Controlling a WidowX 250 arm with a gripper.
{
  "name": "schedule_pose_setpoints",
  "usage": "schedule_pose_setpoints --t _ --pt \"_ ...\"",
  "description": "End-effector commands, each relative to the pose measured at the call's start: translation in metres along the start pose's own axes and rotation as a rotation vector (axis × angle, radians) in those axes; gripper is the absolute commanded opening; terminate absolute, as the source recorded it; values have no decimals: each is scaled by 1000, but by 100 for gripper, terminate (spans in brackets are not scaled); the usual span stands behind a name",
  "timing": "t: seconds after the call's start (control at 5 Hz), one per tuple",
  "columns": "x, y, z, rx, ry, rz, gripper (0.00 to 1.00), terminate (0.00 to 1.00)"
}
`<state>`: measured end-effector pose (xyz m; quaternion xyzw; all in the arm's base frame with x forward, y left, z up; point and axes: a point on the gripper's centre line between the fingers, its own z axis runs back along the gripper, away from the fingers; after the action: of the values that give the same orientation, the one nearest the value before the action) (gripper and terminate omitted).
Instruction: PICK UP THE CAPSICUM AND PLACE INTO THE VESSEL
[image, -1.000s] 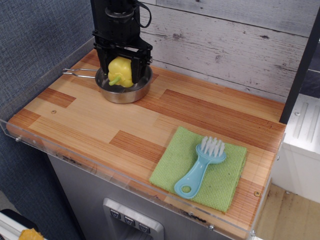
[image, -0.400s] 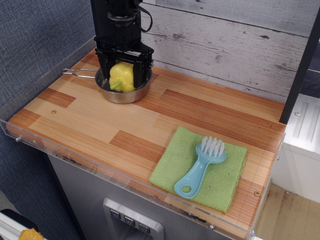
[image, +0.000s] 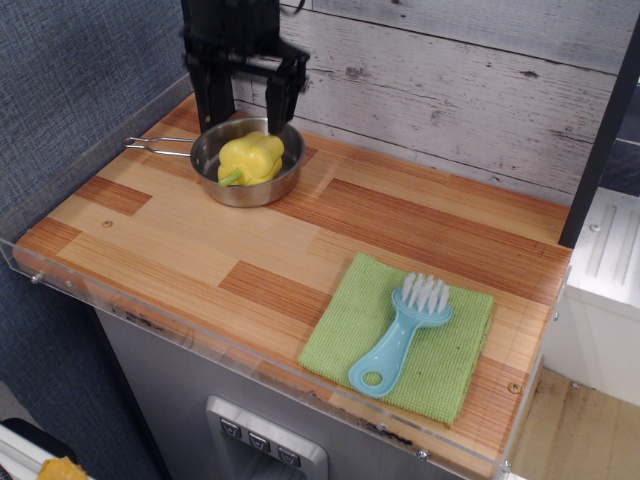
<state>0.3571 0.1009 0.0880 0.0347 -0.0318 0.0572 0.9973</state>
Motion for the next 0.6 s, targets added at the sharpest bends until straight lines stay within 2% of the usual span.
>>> schedule_pose_setpoints --t 0.0,0.2,0.4 --pt "-15 -45 86 -19 -199 -27 100 0" --pt "-32 -60 93 -49 -185 3 100 0" --pt "-46 -70 89 -57 -156 -6 100 0"
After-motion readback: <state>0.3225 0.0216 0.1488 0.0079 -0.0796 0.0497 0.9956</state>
